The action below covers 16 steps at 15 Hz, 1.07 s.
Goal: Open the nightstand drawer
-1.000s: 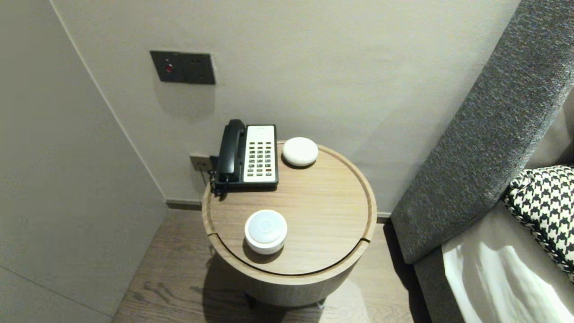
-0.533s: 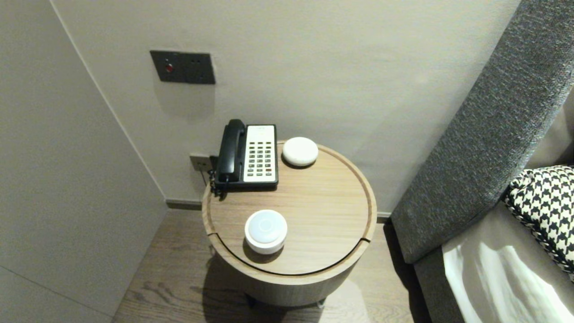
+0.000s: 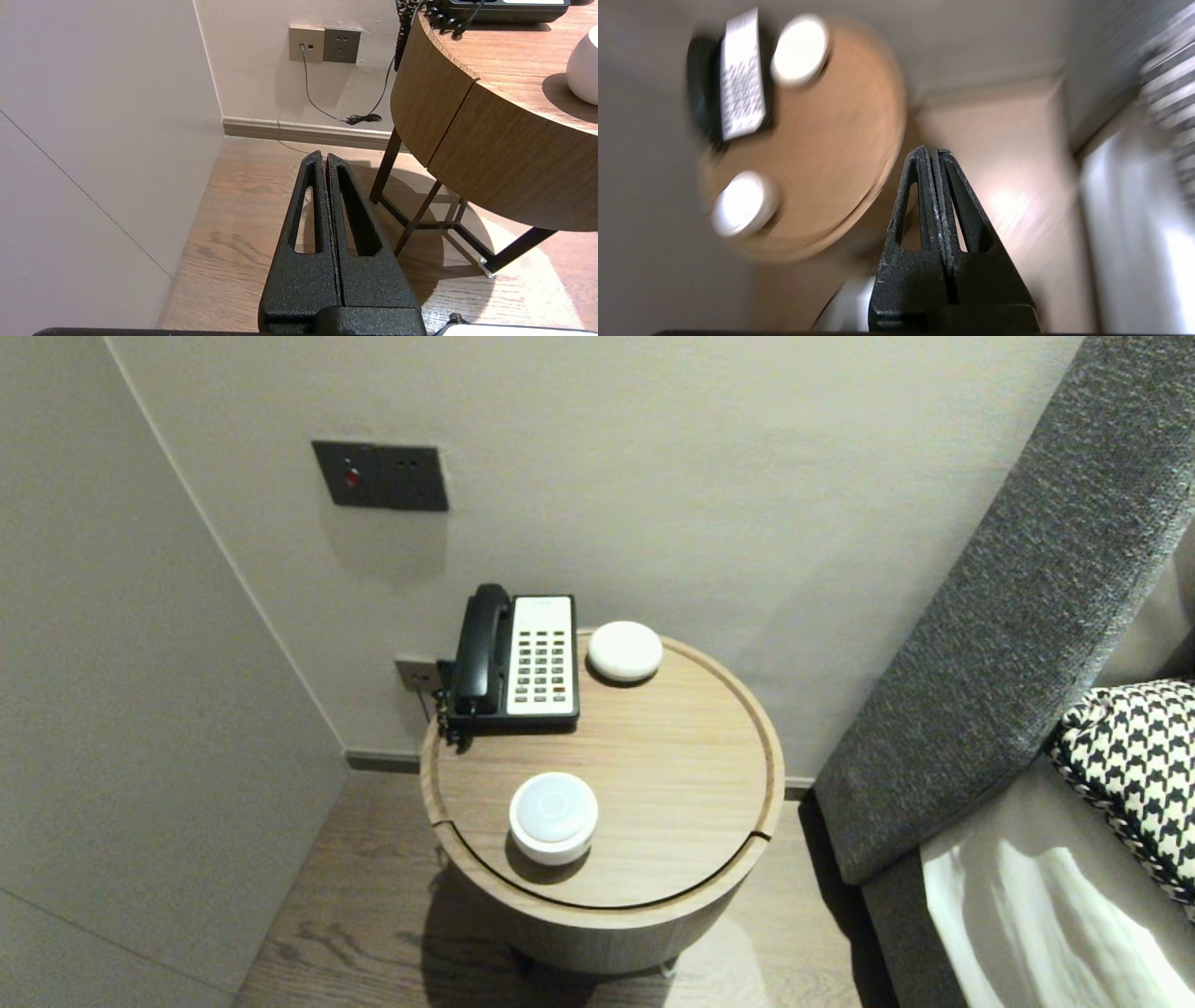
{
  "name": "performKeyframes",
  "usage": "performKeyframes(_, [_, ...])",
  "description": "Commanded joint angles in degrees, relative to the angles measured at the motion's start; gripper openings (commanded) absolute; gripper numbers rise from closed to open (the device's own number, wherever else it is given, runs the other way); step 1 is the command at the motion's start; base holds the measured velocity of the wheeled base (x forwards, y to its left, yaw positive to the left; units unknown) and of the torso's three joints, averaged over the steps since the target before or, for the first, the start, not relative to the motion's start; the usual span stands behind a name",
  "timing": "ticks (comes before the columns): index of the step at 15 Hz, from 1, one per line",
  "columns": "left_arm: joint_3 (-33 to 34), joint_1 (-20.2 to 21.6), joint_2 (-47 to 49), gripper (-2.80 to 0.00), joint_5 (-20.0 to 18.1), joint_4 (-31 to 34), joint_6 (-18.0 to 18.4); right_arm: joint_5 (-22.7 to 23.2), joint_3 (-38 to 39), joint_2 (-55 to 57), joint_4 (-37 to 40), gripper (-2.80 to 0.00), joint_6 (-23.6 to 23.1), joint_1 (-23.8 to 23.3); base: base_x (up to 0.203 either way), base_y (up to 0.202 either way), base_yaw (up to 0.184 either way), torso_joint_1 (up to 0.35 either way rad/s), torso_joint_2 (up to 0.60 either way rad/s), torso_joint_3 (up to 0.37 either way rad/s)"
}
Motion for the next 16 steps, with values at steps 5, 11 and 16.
performKeyframes(5, [0.07, 0.02, 0.0, -2.8, 0.01, -0.02, -0.04, 0.34, -2.73, 18.22, 6.89, -2.8, 13.24, 13.59, 0.0, 0.0, 0.0, 0.0, 0.0, 0.0])
performKeyframes(11, [-0.06, 0.02, 0.0, -2.8, 0.01, -0.02, -0.04, 0.33, 8.39, 25.23, -6.62, -2.8, 13.87, 20.0, 0.0, 0.0, 0.0, 0.0, 0.0, 0.0])
performKeyframes(16, [-0.07, 0.02, 0.0, -2.8, 0.01, -0.02, -0.04, 0.75, 12.72, 29.32, -14.32, -2.8, 14.88, 23.51, 0.0, 0.0, 0.0, 0.0, 0.0, 0.0])
